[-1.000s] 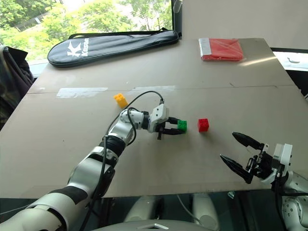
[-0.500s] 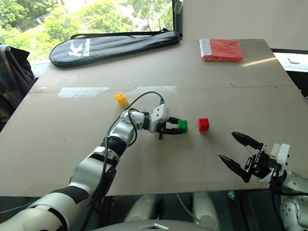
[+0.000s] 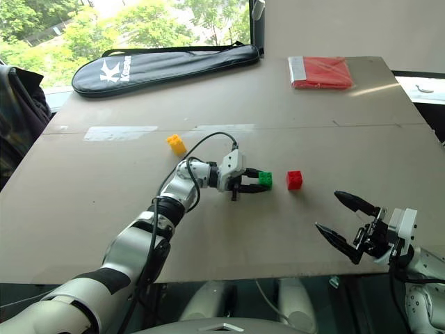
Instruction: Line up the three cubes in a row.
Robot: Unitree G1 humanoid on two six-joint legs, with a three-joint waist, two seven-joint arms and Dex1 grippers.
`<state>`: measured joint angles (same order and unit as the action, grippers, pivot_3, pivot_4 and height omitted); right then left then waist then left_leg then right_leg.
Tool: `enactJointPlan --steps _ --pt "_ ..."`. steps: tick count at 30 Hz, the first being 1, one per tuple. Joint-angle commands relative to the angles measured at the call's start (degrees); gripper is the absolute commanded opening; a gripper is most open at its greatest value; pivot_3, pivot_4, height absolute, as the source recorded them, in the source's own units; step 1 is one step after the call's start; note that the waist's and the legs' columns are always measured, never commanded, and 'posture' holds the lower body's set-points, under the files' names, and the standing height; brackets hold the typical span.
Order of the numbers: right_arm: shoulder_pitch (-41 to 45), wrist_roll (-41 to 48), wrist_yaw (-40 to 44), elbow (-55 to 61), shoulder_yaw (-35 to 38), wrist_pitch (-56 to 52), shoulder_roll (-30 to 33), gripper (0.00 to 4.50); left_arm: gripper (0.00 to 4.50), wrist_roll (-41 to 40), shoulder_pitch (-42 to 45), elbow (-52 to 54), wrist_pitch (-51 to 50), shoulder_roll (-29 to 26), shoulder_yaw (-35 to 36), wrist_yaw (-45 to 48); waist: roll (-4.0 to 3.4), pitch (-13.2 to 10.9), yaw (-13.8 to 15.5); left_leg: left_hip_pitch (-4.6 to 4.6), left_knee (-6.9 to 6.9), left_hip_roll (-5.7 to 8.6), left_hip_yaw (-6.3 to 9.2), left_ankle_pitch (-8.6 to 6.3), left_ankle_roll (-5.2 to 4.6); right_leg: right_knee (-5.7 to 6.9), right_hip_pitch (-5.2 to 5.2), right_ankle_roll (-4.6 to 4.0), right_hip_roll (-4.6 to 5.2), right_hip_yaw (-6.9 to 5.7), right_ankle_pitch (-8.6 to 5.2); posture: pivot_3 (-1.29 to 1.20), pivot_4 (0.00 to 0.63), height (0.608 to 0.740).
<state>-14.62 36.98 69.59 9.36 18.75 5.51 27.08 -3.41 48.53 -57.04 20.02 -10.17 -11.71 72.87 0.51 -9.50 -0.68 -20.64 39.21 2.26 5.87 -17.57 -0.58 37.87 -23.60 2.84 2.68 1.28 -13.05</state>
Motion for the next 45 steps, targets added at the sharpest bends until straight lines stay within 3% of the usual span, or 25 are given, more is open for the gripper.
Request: enactJointPlan --steps 1,5,45 --pt "0.4 0.4 0.3 0.2 0.2 1.3 0.3 4.5 2.36 0.1 0.7 -0.4 0.2 0.3 0.7 0.4 0.0 0.0 0.0 0.0 0.0 0.0 0.01 0.0 0.0 0.0 0.0 0.0 0.0 0.0 0.0 0.0 0.15 0.722" --pt "0.6 0.8 0.9 0.0 0.0 0.9 0.5 4.5 4.07 1.5 1.1 -1.1 1.8 0.0 0.5 -1.8 0.0 0.0 -0.1 -0.01 0.0 0.02 0.05 0.0 0.0 0.0 -0.01 0.0 0.0 -0.01 0.0 0.0 0.15 0.722" --pt "1.5 0.1 1.6 -1.1 -0.5 1.3 0.8 4.5 4.07 2.5 2.6 -6.2 2.3 -1.8 1.8 -2.7 0.0 0.0 -0.2 0.02 0.0 0.03 0.1 0.0 0.0 0.03 -0.01 0.0 -0.01 0.0 0.0 0.0 0.15 0.722"
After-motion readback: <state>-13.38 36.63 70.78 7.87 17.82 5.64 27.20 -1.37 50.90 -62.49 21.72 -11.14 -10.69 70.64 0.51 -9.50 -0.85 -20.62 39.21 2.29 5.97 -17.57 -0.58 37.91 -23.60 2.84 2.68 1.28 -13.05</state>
